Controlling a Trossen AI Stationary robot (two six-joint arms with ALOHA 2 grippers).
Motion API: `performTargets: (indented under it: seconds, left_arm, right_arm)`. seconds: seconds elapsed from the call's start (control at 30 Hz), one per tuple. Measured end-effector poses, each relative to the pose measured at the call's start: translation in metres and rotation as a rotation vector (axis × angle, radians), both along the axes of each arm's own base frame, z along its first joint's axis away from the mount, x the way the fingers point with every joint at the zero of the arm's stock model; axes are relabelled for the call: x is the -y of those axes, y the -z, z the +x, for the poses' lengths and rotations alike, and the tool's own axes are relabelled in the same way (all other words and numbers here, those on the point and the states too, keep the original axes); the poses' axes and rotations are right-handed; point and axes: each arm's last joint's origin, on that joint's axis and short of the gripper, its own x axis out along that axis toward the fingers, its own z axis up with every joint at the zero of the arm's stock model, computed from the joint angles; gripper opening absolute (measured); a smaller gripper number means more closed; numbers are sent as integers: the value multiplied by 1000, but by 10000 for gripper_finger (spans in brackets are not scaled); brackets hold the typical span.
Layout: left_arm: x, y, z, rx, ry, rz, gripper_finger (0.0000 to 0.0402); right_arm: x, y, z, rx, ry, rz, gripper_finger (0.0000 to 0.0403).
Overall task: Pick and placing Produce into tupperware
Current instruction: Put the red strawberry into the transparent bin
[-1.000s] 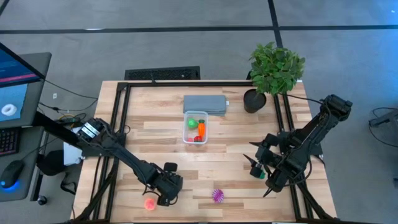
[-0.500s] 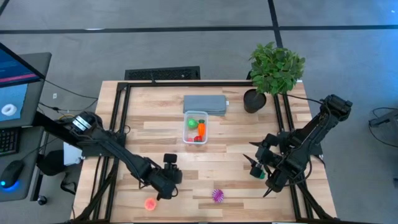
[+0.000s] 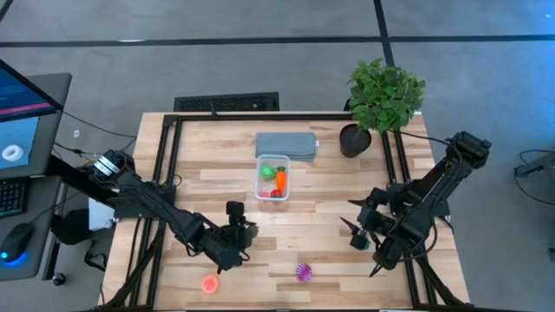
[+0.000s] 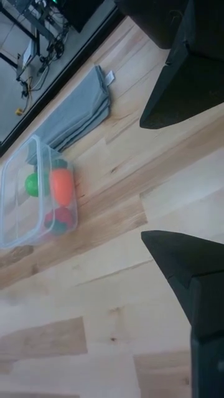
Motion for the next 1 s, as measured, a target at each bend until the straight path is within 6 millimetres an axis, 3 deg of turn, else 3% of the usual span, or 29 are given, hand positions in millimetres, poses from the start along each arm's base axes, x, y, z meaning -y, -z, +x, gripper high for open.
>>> performTargets:
  seconds: [0.6, 0.83, 1.0]
  left_arm:
    - [-39, 2, 9, 125, -42, 63, 152]
    - [-65, -6, 0, 246, -7, 30, 152]
    - [-94, -4, -9, 363, 33, -30, 152]
  right_arm:
    - [-13, -1, -9, 36, -68, 40, 306]
    - [-17, -1, -11, 49, -85, 59, 306]
    - [-18, -1, -10, 55, -84, 68, 306]
